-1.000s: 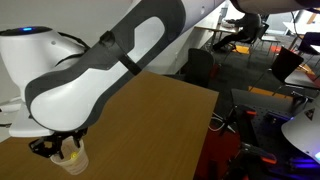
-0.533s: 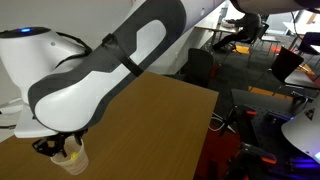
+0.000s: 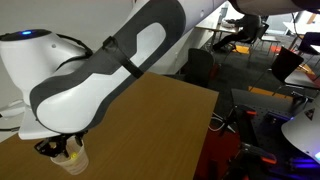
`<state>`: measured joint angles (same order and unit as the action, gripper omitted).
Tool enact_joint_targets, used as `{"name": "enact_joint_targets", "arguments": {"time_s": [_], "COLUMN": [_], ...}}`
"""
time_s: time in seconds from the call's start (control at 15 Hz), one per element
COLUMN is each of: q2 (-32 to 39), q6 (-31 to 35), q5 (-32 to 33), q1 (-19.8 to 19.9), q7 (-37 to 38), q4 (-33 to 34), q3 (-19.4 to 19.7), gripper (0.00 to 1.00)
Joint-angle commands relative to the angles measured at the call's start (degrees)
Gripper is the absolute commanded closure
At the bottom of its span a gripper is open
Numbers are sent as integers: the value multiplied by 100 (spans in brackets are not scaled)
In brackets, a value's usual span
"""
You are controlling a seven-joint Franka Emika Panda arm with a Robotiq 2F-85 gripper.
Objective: Remove the marker from the measuring cup and put it on the table
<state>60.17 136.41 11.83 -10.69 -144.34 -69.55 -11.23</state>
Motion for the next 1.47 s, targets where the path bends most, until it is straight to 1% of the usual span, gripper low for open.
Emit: {"name": "enact_joint_targets", "arguments": {"time_s": [0.0, 0.47, 0.67, 0.87, 0.93, 1.0, 1.33, 1.4], "q2": [142, 228, 244, 293, 303, 324, 426, 449], "q6": [-195, -300, -372, -534, -606, -679, -949, -969], "q5": [40, 63, 20, -27, -42, -59, -92, -90], "q1": [-8, -90, -81, -64, -59, -55, -49, -51], "q7": [-257, -397, -455, -493, -497, -497, -534, -546], "q4": [282, 428, 503, 629, 667, 720, 931, 966], "q3": [-18, 27, -22, -58, -64, -69, -77, -77], "gripper": [54, 55, 53, 58, 57, 58, 56, 58]}}
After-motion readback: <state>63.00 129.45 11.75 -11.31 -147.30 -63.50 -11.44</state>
